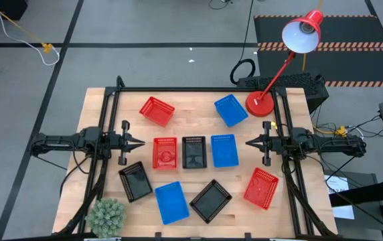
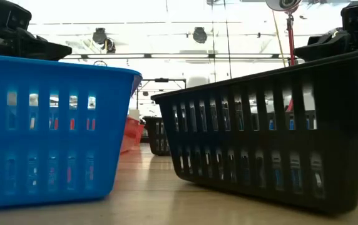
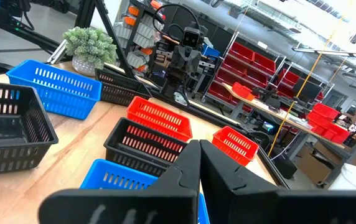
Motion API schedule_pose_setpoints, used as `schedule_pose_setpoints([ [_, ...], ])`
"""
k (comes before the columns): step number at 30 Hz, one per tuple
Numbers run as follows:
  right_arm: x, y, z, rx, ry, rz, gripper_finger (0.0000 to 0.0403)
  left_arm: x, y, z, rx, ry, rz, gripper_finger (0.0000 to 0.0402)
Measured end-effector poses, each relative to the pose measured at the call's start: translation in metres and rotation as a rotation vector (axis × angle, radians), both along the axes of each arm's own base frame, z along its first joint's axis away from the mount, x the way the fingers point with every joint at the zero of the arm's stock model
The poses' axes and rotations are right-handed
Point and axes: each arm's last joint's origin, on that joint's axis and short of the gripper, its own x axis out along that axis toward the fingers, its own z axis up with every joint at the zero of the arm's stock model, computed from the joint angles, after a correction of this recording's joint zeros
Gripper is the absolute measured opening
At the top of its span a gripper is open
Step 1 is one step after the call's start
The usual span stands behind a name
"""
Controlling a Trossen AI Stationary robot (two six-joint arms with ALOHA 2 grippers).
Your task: Stack baskets by color
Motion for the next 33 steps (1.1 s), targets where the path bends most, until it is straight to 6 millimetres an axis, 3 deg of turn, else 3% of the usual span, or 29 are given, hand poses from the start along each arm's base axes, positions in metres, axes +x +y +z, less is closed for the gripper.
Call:
schedule_pose_setpoints([
  [5,0.0,0.0,0.0,0.005,0.0,0.0,0.0,0.0,0.0,0.0,0.0,-0.001,0.0,0.0033],
  [29,0.001,0.0,0.005,0.341,-0.021,0.012,0.0,0.0,0.0,0.001,0.0,-0.013,0.001,0.0033],
  [33,0.001,0.0,0.025,0.371,-0.047,0.018,0.0,0.0,0.0,0.002,0.003,-0.021,0.001,0.0033],
])
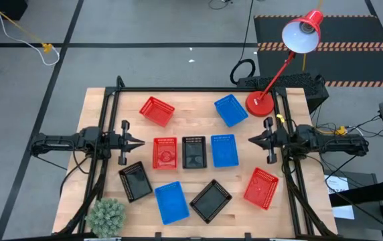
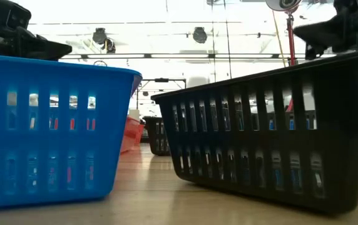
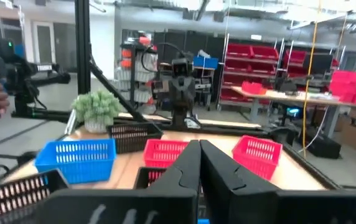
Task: Stack baskets by color
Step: Stack the top blue bin on the middle blue bin
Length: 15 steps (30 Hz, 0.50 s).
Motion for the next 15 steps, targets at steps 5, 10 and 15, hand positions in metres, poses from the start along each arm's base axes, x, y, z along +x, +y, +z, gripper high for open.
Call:
schedule_pose_setpoints([
  [5,0.003,0.0,0.025,0.06,0.048,0.003,0.0,0.0,0.0,0.0,-0.018,0.0,-0.001,0.0033],
  [10,0.009,0.0,0.052,0.108,0.097,0.004,0.0,0.0,0.0,0.0,-0.042,0.001,-0.002,0.0033],
  [15,0.014,0.0,0.084,0.151,0.125,0.003,0.0,0.0,0.0,0.0,-0.093,0.006,-0.004,0.0033],
])
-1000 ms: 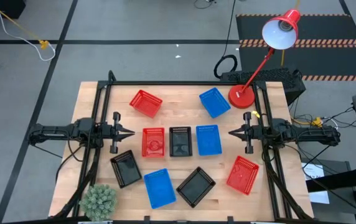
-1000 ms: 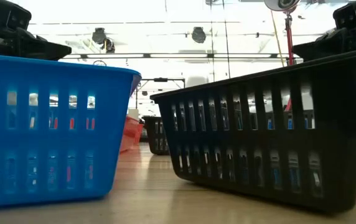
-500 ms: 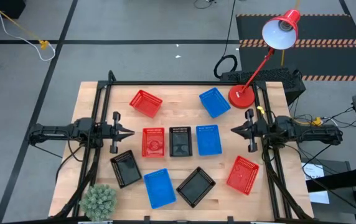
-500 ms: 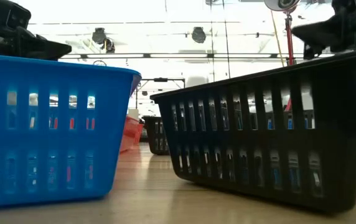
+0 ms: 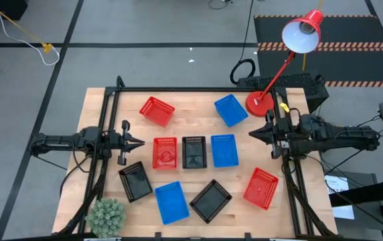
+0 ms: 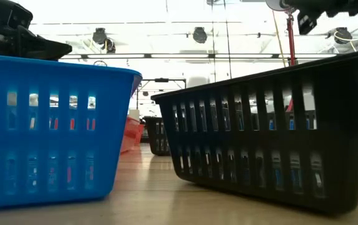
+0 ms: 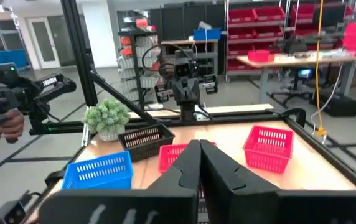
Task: Stack baskets by color
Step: Stack the top blue bin on the middle blue bin
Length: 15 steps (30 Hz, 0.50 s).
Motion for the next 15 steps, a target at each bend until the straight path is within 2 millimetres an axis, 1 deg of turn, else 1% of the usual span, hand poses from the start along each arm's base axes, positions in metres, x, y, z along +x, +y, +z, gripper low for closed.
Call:
schedule_pose_setpoints([
  [7,0.004,0.0,0.044,0.059,-0.008,-0.002,0.0,0.0,0.0,-0.001,-0.08,0.015,-0.003,0.0033],
  [12,0.008,0.0,0.068,0.078,0.0,-0.004,0.0,0.0,0.0,-0.001,-0.095,0.016,-0.004,0.0033],
  [15,0.01,0.0,0.079,0.077,0.028,-0.005,0.0,0.0,0.0,-0.001,-0.095,0.016,-0.004,0.0033],
])
